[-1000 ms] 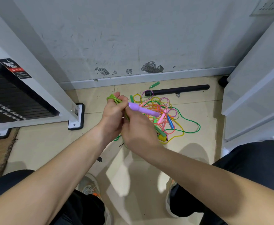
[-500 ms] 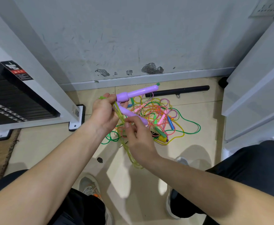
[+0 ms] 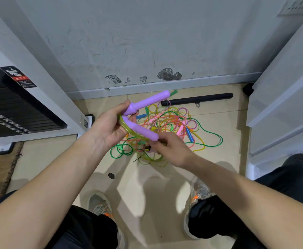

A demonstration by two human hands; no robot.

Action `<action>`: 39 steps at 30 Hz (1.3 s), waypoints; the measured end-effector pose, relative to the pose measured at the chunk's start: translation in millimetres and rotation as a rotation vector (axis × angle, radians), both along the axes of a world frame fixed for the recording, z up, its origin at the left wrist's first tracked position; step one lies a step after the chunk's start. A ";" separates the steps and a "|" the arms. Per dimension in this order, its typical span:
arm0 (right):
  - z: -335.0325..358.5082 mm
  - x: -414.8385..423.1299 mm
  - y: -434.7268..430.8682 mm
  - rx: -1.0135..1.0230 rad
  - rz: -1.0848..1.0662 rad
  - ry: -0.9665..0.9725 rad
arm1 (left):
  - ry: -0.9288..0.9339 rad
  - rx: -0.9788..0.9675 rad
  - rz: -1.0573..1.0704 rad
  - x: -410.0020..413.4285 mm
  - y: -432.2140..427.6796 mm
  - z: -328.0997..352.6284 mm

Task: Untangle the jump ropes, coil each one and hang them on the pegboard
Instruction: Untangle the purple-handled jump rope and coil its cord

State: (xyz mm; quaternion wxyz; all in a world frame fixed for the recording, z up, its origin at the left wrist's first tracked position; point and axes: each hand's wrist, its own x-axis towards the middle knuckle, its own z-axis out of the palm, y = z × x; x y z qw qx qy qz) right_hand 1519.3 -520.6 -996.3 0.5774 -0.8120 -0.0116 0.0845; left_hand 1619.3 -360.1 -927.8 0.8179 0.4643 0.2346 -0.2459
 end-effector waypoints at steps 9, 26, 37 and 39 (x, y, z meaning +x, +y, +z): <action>31.4 33.0 -53.7 -0.135 0.141 0.092 | -0.254 0.229 -0.608 -31.8 -8.0 2.3; 27.7 0.2 40.0 -0.233 -0.363 -0.235 | -0.574 0.571 -0.013 -37.1 -32.2 -24.8; -0.7 5.6 39.3 -0.456 -0.257 -0.423 | -0.224 0.407 -0.035 -32.9 -25.2 -31.0; -0.7 6.5 42.9 -0.438 -0.249 -0.426 | -0.236 0.404 0.033 -33.1 -28.0 -31.7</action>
